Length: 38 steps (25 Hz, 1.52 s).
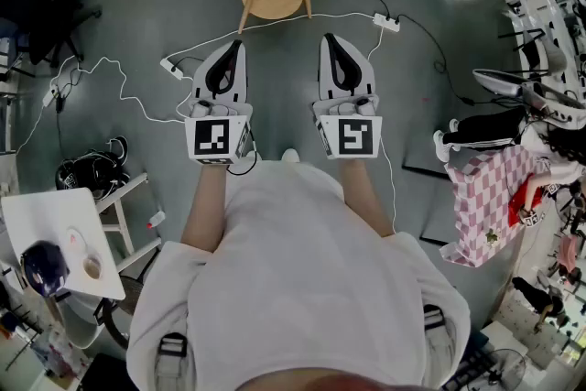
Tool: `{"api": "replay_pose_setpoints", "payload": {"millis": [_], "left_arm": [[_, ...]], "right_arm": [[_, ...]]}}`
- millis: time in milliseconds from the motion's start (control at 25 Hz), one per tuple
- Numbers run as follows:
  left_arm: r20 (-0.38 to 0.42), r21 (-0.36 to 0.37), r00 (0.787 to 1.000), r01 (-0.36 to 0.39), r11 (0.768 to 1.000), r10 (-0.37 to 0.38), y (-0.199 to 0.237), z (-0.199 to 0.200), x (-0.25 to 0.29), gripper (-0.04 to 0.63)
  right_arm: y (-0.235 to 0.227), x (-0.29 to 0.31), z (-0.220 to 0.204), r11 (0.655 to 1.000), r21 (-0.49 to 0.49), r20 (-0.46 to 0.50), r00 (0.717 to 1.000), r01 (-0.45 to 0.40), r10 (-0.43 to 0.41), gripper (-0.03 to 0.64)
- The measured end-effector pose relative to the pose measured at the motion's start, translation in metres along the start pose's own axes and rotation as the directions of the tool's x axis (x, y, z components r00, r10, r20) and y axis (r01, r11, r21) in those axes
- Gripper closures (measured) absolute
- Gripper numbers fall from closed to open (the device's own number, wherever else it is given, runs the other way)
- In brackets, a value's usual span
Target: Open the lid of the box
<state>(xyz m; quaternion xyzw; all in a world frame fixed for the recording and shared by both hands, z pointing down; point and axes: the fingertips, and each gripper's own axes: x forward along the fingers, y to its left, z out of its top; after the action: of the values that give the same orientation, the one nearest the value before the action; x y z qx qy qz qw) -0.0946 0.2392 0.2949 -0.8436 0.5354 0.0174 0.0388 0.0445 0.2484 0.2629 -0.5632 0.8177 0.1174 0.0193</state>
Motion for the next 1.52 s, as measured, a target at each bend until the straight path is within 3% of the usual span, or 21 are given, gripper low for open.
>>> {"api": "replay_pose_setpoints", "payload": {"millis": [120, 280, 560, 1000, 1280, 1520], "left_arm": [[-0.002, 0.003, 1.000, -0.003, 1.000, 0.003, -0.002, -0.001, -0.001, 0.598], [-0.011, 0.010, 1.000, -0.008, 1.000, 0.008, -0.003, -0.006, 0.001, 0.598], [-0.043, 0.027, 0.999, -0.014, 1.000, 0.016, -0.011, -0.023, 0.014, 0.597], [-0.075, 0.036, 0.996, -0.050, 0.998, 0.053, -0.029, -0.039, 0.066, 0.598], [-0.079, 0.039, 0.995, -0.055, 0.998, 0.057, -0.001, -0.064, 0.143, 0.598], [-0.057, 0.017, 0.996, -0.070, 0.997, 0.071, 0.056, -0.074, 0.234, 0.598]], "right_arm": [[-0.004, -0.002, 0.000, 0.999, -0.038, 0.022, 1.000, -0.002, 0.003, 0.627], [-0.009, -0.004, -0.003, 0.999, 0.040, 0.036, 0.999, -0.011, 0.009, 0.627], [-0.035, -0.010, -0.030, 0.999, -0.004, -0.041, 0.998, 0.041, -0.041, 0.627], [-0.106, 0.003, -0.084, 0.995, 0.079, -0.116, 0.992, 0.057, -0.047, 0.627], [-0.134, 0.070, -0.114, 0.997, 0.069, -0.131, 0.991, 0.041, -0.032, 0.627], [-0.164, 0.171, -0.122, 0.996, 0.026, -0.091, 0.993, 0.081, -0.079, 0.627]]}}
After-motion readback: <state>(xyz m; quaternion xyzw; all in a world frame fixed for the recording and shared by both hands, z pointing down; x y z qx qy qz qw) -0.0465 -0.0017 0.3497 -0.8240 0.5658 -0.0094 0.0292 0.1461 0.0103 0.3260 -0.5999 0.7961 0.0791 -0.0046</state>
